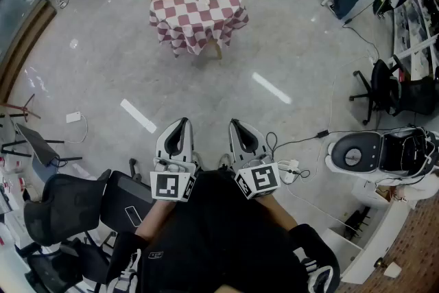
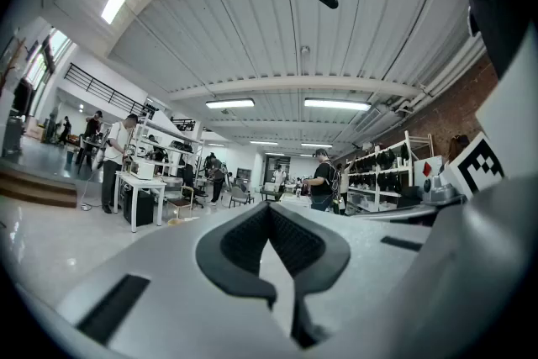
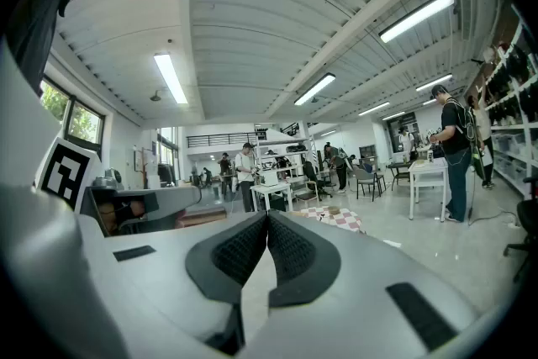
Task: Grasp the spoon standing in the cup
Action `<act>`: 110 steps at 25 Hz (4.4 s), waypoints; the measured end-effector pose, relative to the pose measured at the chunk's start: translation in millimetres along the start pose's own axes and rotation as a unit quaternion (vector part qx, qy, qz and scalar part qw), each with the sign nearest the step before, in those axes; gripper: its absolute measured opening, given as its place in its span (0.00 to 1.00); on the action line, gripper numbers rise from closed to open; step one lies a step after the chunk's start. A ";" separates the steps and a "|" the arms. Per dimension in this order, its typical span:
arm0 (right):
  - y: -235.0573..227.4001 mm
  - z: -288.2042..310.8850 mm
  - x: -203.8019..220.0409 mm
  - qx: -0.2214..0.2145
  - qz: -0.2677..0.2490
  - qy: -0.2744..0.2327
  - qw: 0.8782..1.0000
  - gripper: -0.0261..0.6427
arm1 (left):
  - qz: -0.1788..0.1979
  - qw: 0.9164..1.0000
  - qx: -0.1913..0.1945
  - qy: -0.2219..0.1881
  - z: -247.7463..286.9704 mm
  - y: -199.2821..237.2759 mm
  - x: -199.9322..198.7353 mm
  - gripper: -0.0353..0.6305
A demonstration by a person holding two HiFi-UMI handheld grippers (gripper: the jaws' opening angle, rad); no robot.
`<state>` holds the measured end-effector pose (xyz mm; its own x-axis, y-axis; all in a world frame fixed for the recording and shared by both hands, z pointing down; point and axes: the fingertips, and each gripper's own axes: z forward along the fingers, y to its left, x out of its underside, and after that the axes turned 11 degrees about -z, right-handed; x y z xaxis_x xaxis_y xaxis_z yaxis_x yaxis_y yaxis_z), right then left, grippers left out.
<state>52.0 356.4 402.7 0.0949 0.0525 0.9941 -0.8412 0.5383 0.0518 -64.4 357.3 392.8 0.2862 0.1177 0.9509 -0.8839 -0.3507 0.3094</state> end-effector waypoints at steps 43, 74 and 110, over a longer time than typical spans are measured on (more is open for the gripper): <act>-90.3 268.9 -4.5 -0.057 -0.022 -0.004 0.998 0.08 | -0.024 0.999 -0.038 0.006 214.6 147.4 -32.6 0.06; -251.3 548.9 67.0 -0.004 -0.017 0.104 0.994 0.08 | -0.030 0.998 0.000 0.046 482.2 266.0 -60.1 0.06; -291.2 735.8 321.8 -0.120 -0.343 0.407 0.838 0.15 | -0.043 0.990 0.018 0.130 621.7 383.2 -34.9 0.06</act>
<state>-64.2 -402.4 777.5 0.9263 0.1654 0.3385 -0.3181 0.8248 0.4675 -183.1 -358.8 480.5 0.2504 0.3827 0.8893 -0.8454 -0.3613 0.3935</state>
